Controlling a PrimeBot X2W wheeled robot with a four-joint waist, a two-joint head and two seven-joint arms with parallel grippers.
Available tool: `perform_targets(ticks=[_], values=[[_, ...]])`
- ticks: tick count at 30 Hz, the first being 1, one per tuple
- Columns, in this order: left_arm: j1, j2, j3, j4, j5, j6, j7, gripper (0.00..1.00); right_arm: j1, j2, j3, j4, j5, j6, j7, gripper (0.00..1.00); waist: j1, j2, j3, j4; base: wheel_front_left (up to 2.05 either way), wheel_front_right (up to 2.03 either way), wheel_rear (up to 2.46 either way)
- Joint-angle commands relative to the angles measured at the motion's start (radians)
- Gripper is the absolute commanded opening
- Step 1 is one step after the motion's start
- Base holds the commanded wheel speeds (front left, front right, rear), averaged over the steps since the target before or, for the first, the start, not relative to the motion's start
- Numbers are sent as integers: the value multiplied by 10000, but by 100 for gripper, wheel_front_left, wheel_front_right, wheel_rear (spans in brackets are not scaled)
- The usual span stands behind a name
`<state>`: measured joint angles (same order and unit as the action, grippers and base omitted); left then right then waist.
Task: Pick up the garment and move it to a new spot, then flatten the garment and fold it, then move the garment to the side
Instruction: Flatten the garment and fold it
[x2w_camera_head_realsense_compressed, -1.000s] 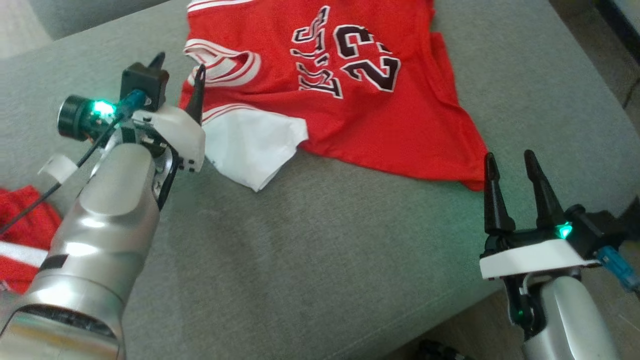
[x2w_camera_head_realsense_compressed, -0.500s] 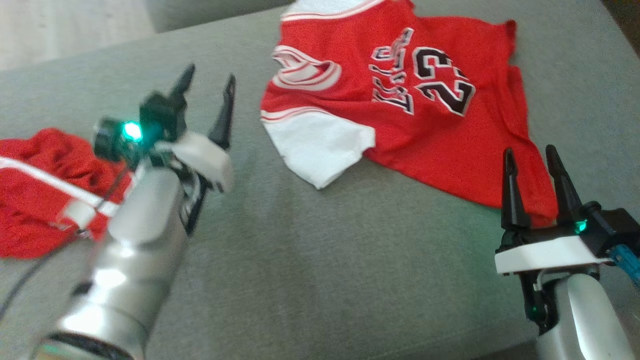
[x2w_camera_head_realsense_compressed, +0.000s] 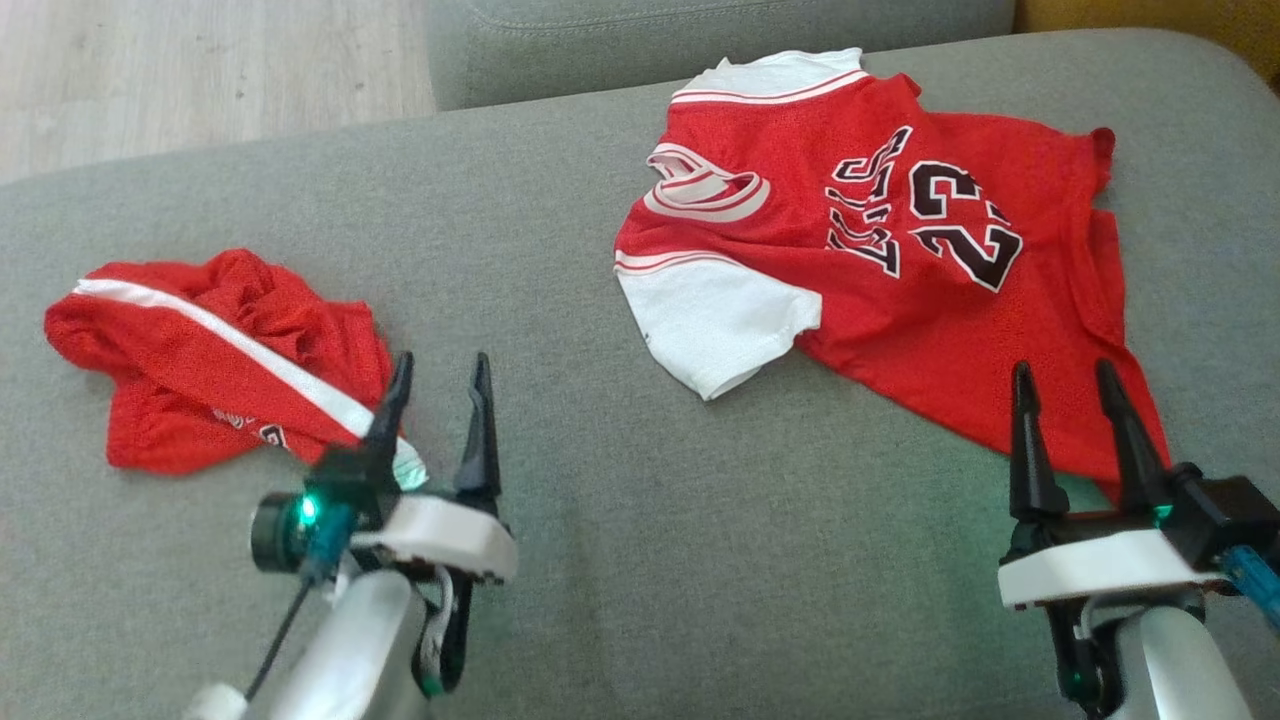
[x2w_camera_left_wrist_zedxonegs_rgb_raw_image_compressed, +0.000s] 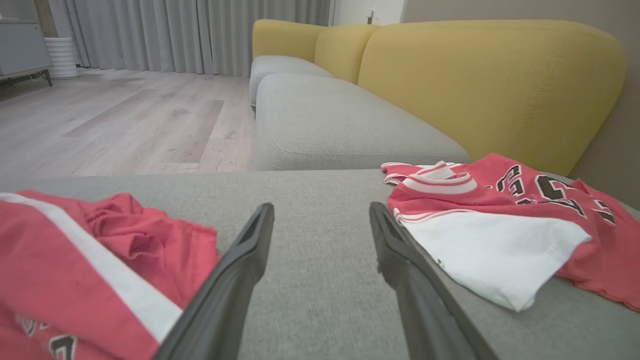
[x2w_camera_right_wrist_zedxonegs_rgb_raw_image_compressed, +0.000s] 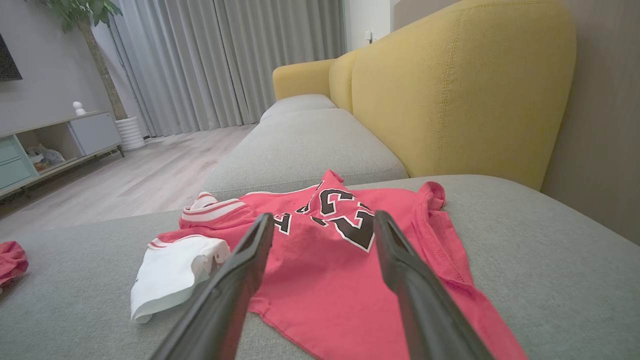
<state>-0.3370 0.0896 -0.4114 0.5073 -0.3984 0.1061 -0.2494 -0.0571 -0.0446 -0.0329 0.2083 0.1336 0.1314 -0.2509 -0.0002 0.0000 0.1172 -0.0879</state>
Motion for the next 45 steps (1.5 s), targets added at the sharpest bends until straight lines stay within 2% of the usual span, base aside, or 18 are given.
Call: perform_targets(ticks=[1, 8, 17, 23, 29, 44, 45], values=[[-190, 62, 378, -536, 132, 39, -122, 100, -139, -56, 271, -362, 67, -7, -108, 100, 2, 0, 23, -24, 0, 0, 0], [-268, 7, -55, -667, 387, -173, -24, 100, -254, -56, 383, -422, 80, -7, -108, 100, 2, 0, 258, -320, 0, 0, 0], [-1239, -234, -799, 277, 206, -600, 1224, 100, -430, -56, 565, -421, 248, -7, -108, 100, 2, 0, 876, -1170, 0, 0, 0], [-1734, -325, -976, 1200, -82, -476, 1959, 100, -567, -56, 715, -392, 473, -7, -108, 100, 2, 0, 1175, -1892, 0, 0, 0], [-2144, -354, -884, 1888, -412, -326, 2259, 100, -606, -56, 727, -359, 743, -7, -109, 100, 2, 0, 1360, -2460, 0, 0, 0], [-2645, -347, -1069, 3011, -573, -400, 2571, 100, -638, -56, 712, -328, 1027, -7, -109, 100, 2, 0, 1495, -3025, 0, 0, 0], [-2651, -347, -1090, 3068, -582, -421, 2596, 87, -632, -56, 697, -324, 1027, -7, -109, 100, 2, 0, 1492, -3023, 0, 0, 0]])
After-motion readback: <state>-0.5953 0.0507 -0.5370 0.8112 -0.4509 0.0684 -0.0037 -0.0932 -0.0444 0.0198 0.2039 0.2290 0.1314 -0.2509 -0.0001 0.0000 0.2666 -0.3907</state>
